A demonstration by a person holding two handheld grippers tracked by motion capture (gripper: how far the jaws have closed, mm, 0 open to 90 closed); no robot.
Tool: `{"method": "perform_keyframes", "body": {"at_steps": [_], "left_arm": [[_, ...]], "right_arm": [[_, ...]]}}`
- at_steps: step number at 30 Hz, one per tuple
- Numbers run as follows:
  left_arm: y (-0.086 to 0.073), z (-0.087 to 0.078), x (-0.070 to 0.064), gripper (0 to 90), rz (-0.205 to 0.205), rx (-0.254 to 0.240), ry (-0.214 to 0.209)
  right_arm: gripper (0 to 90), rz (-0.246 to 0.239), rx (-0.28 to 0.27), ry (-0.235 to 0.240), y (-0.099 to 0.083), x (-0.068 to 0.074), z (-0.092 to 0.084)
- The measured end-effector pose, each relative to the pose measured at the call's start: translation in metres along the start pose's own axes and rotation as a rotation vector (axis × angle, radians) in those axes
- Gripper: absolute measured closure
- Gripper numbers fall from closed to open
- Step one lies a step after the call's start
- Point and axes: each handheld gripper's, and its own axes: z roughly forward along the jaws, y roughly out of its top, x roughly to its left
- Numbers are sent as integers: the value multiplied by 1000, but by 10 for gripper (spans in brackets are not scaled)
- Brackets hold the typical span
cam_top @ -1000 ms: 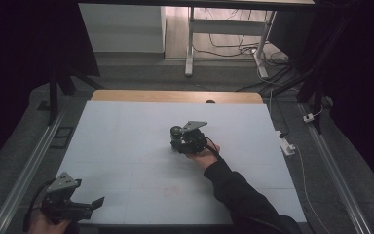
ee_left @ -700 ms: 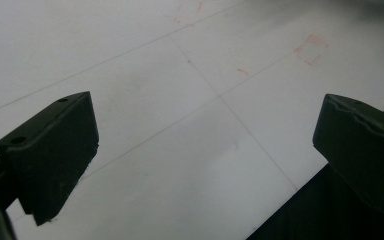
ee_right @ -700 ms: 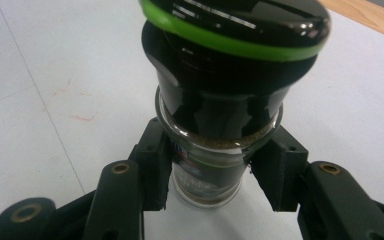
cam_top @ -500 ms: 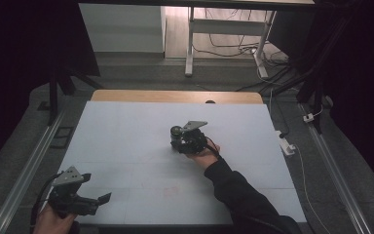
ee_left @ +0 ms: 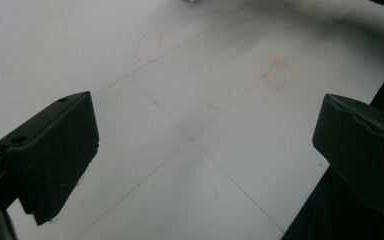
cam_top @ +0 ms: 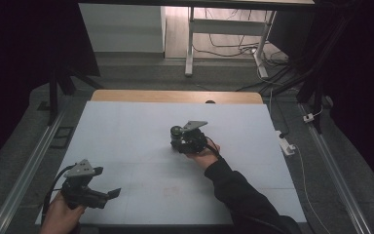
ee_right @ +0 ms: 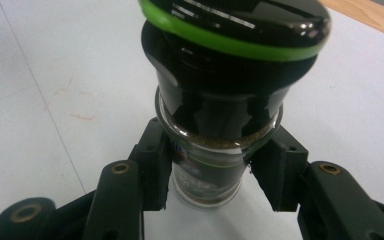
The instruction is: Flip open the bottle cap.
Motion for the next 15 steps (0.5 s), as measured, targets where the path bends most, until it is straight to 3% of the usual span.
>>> {"method": "perform_keyframes", "body": {"at_steps": [7, 15], "left_arm": [[15, 13, 2, 0, 27, -12, -15], [35, 29, 3, 0, 28, -26, -45]], "right_arm": [[530, 2, 0, 2, 0, 0, 0], [530, 0, -1, 2, 0, 0, 0]]}}
